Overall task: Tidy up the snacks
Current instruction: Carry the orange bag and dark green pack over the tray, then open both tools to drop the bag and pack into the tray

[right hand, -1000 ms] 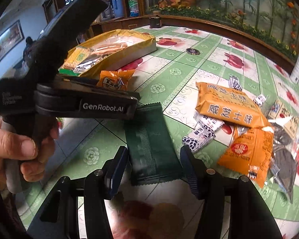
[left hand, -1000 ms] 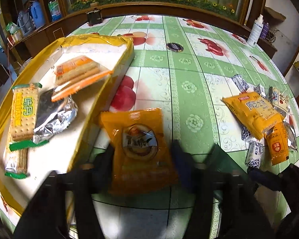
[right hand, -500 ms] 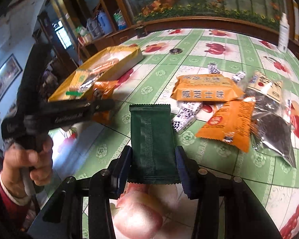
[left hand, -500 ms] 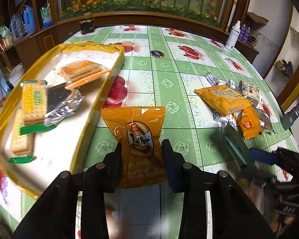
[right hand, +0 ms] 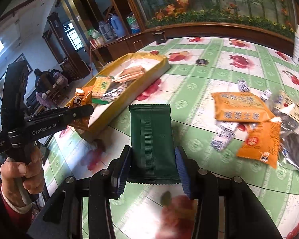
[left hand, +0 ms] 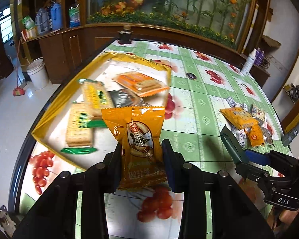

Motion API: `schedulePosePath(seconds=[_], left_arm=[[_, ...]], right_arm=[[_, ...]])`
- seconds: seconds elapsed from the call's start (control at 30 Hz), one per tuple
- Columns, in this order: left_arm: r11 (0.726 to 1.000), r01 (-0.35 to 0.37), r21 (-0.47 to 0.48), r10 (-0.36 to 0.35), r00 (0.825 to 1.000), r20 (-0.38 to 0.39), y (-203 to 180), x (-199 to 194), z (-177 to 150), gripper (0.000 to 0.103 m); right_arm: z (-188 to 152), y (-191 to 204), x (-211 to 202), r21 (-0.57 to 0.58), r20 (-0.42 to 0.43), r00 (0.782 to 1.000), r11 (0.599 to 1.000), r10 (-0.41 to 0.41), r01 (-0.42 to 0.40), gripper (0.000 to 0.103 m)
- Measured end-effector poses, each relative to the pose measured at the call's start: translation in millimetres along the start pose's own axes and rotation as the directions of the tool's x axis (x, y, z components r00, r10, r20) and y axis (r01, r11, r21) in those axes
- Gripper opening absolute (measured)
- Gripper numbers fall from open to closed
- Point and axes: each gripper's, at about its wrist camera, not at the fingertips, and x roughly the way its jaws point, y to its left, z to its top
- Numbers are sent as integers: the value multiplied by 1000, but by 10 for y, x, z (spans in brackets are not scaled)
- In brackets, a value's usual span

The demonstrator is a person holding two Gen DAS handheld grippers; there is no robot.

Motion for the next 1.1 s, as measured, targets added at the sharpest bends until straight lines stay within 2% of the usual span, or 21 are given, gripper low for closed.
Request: schedulePosePath(seconds=[0.3,0.47,0.6,0.87,1.1], left_arm=[[997,-29,-71,29,1000,-6,370,75,48,34],[993,-7,-116,3,999,-34,490,216,108,34],[993,-2,-116,-3,999,-42,498,286,146,34],[991,-28,-129,19,997,-70,601,446,187,34],[992,-77,-99,71,995,-65,560,496,183,35]], right_arm=[[272,390,218,-28,17,998,997,68,-68,45],[540,577,455,-31,32,992,992,120,-119,45],[782,681,725,-13,28,987,987,160,-160,45],[1116,653,1286,37,-12,988,987,157,-156,45],[1189,651,1463,15,-18,990,990,140,-140,45]])
